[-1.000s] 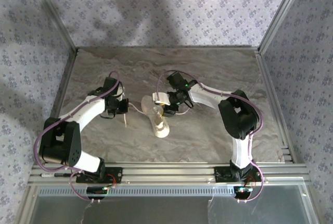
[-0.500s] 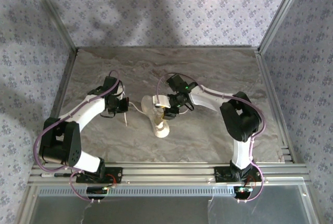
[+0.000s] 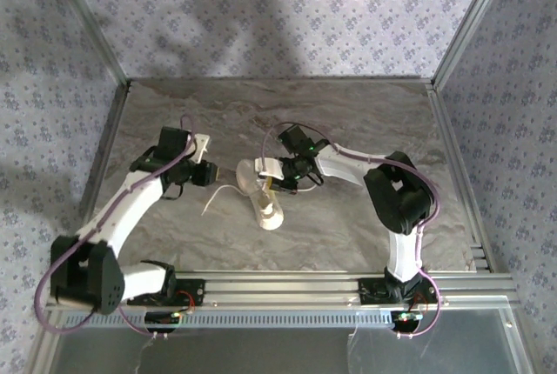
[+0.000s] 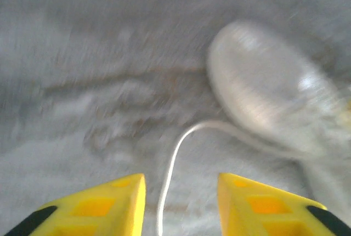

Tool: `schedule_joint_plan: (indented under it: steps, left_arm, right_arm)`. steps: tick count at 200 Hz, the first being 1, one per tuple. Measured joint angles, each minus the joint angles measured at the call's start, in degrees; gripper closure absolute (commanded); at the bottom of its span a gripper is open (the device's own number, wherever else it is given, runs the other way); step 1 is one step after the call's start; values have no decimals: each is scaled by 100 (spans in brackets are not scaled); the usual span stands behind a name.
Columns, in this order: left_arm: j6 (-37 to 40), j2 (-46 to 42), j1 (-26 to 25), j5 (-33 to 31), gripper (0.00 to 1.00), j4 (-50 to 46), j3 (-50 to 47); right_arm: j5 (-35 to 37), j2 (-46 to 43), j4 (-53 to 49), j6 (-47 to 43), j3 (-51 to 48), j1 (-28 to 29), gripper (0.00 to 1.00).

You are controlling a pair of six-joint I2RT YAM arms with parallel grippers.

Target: Tie the shoes

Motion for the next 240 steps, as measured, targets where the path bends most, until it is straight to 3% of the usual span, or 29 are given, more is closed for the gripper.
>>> schedule_joint_plan:
  steps: [14, 28, 52, 89, 159, 174, 199, 240]
  left_arm:
    - [595, -638, -155, 492, 56, 424, -525]
    - [1255, -1088, -636, 824, 53, 898, -1067]
    - [2221, -929, -1379, 977, 53, 1362, -1558]
    - [2997, -66, -1471, 909, 53, 1735, -1567]
    - [3657, 1012, -1648, 977, 55, 2124, -1023]
    - [3814, 1279, -1679, 999, 62, 2098, -824]
    - [4070, 1714, -1716, 1021, 100, 1974, -470]
    - [4295, 1685, -1733, 966, 100, 1744, -345]
  right_arm:
    - [-2, -50, -2, 20, -70, 0, 100]
    - [-13, -72, -2, 42, -103, 0, 100]
    - [-44, -83, 2, 129, -133, 2, 100]
    - [-92, -101, 39, 210, -184, 13, 100]
    - [-173, -214, 177, 393, -422, 11, 100]
    - [-177, -251, 197, 457, -535, -28, 100]
    - [-175, -299, 297, 588, -750, -166, 100]
    - [-190, -487, 442, 726, -1008, -203, 100]
